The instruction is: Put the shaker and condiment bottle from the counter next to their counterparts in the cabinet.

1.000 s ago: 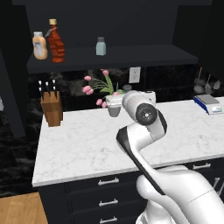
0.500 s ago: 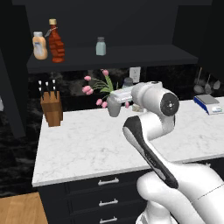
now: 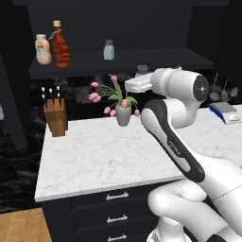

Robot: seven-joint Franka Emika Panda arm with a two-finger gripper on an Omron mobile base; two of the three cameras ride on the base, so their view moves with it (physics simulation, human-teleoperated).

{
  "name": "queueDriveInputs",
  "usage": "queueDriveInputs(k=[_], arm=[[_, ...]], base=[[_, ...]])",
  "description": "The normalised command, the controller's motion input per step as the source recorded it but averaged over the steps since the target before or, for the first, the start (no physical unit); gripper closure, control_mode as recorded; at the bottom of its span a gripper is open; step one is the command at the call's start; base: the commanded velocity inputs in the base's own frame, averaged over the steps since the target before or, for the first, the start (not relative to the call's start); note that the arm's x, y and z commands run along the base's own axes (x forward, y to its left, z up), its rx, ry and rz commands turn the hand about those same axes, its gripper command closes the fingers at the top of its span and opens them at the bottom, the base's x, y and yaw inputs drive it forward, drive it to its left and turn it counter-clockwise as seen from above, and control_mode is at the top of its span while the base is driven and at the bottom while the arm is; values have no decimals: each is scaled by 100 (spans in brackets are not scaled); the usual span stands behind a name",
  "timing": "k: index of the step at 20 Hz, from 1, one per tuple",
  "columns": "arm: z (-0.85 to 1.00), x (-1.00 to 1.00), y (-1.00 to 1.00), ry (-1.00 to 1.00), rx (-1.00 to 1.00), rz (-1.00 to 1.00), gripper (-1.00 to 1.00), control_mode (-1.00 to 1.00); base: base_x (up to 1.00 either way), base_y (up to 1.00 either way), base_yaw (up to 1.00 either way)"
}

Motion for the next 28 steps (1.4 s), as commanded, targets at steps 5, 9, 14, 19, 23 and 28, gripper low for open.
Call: queueDriveInputs(k=[5, 9, 14, 19, 23, 28], arm=[[61, 0, -7, 0, -2, 1, 100, -100], [41, 0, -19, 0, -1, 0, 100, -100], [2, 0, -11, -3, 0, 0, 100, -100], [-5, -2, -3, 0, 1, 0, 100, -100], [0, 17, -22, 0, 2, -1, 100, -100], [0, 24, -20, 0, 0, -1, 100, -100]], base=[[0, 0, 0], [0, 0, 0], [0, 0, 0], [0, 0, 0], [0, 0, 0], [0, 0, 0]])
